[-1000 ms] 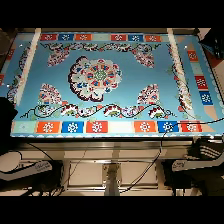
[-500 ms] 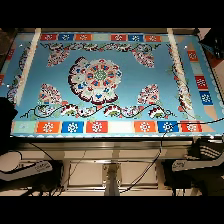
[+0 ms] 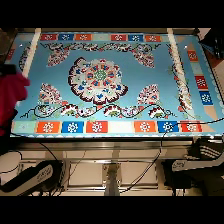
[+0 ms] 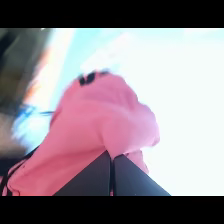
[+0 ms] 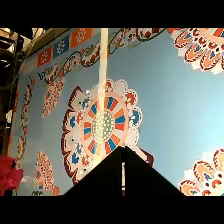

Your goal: Fold the clothes and pants, and hang the long-sleeved shirts on hangers.

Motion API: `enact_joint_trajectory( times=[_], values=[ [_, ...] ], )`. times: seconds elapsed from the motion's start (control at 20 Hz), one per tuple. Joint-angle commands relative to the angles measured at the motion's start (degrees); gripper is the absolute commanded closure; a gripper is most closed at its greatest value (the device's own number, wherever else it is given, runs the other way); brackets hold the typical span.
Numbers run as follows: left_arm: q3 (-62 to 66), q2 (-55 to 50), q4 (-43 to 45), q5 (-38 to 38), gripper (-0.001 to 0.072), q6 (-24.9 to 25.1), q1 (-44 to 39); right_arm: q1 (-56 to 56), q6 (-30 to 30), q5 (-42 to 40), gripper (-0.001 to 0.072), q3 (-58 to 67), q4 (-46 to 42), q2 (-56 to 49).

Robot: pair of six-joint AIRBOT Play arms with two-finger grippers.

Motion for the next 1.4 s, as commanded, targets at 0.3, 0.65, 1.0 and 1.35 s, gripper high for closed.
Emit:
enact_joint_trajectory(
  times=[0.3,0.65,1.0,1.35],
  values=[
    [3.17,0.94,-16.9,-1.68,0.0705,0.22,-29.35,0.02,0.68,-0.87,0.0694,0.17,0.66,0.0],
    [3.17,-9.38,-19.23,6.91,0.0704,0.24,-46.29,0.02,0.79,-1.42,0.0696,0.17,-1.49,0.0],
    [3.17,-15.74,-15.19,21.18,0.0197,0.02,-50.84,0.0,1.07,-1.84,0.0363,0.17,-8.57,-0.02],
    [3.19,-12.79,-10.97,10.19,0.0701,-1.46,-40.46,0.15,-1.31,2.32,0.0695,-0.33,-8.61,-0.13]
  ],
)
